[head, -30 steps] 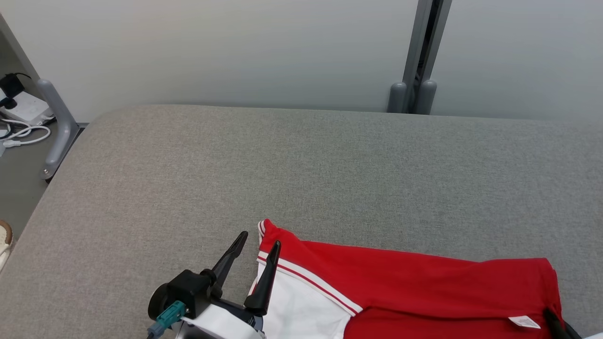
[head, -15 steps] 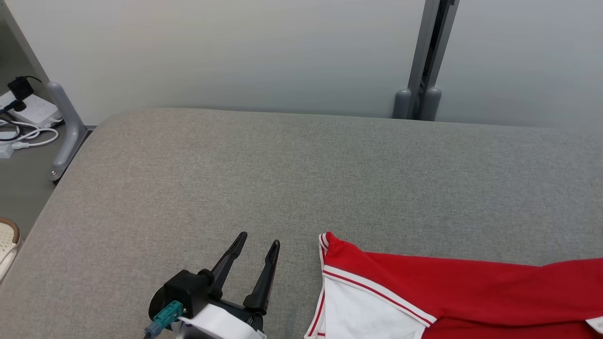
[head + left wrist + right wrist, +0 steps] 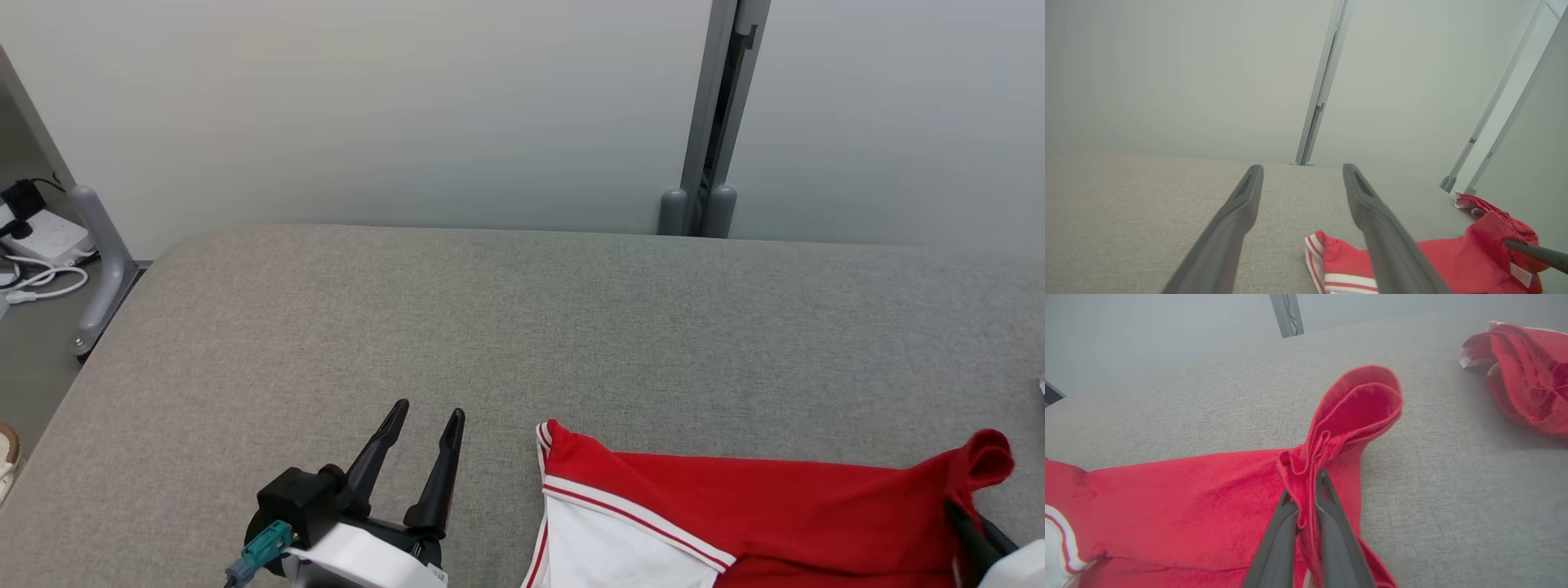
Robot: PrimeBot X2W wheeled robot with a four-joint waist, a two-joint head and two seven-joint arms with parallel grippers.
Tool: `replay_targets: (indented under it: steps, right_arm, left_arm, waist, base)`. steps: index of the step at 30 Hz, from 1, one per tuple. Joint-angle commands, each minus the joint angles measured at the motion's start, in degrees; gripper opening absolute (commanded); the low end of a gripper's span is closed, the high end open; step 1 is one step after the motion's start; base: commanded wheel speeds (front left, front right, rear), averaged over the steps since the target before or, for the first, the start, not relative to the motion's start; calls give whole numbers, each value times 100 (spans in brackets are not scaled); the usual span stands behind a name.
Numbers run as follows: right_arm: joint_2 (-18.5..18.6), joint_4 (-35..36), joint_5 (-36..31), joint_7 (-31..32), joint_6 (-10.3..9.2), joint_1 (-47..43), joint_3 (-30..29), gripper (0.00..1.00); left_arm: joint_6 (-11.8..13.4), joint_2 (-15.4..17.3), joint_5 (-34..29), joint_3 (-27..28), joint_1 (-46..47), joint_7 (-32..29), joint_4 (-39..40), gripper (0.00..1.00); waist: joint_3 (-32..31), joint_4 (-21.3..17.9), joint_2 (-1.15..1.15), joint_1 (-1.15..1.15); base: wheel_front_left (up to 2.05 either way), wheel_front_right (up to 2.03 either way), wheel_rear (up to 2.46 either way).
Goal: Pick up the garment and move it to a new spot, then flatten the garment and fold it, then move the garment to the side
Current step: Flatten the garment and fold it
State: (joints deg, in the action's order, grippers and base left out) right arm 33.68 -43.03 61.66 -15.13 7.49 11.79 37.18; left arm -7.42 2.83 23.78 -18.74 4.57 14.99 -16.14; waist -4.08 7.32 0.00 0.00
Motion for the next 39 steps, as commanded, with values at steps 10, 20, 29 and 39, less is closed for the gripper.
replay_targets:
  steps: [10, 20, 29, 39]
  right_arm:
    - [-283, 1474, 998, 241, 0, 284, 744, 0]
    - [-660, 2549, 1606, 616, 0, 474, 1296, 0]
    - [-1127, 2411, 1596, 638, 0, 735, 1744, 0]
    - [-1504, 1799, 1498, 530, 0, 1024, 2202, 0]
  left_arm:
    - [-1, 21, 156, 155, -9, 17, -57, 100]
    - [-2, 91, 61, 295, 160, 17, -72, 100]
    - [-2, 117, 18, 605, 214, 17, 61, 100]
    - [-2, 89, -29, 601, 179, 17, 93, 100]
  waist:
    - [-157, -168, 0, 0]
    - [-147, -36, 0, 0]
    - [-67, 154, 0, 0]
    - [79, 420, 0, 0]
  base:
    - [0, 0, 0]
    - [0, 0, 0]
    - [0, 0, 0]
    - [0, 0, 0]
